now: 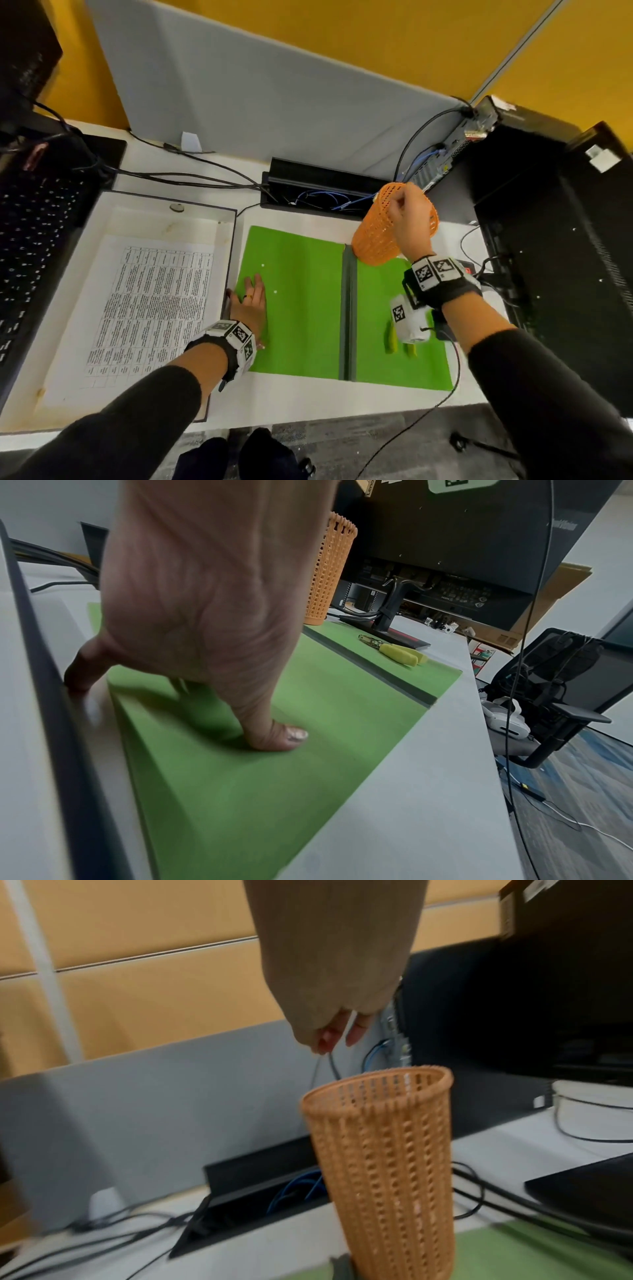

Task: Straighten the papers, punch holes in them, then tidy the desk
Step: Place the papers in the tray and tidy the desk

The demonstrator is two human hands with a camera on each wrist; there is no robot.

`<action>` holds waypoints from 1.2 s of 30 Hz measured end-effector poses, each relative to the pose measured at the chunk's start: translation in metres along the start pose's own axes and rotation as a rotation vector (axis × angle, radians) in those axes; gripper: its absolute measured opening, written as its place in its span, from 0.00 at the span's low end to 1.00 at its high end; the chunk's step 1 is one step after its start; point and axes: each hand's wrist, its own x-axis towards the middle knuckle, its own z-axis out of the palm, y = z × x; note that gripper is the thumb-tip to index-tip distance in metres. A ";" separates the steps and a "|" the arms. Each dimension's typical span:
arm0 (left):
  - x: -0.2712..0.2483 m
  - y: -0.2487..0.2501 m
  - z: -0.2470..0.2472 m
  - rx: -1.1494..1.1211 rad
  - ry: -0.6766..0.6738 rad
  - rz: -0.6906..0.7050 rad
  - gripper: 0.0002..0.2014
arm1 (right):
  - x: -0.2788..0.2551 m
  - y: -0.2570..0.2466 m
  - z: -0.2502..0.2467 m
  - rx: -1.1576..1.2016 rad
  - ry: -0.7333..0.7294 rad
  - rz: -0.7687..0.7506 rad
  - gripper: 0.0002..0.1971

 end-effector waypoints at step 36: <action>0.001 -0.004 0.001 0.021 -0.012 0.030 0.65 | 0.006 -0.003 0.009 -0.086 -0.122 -0.092 0.06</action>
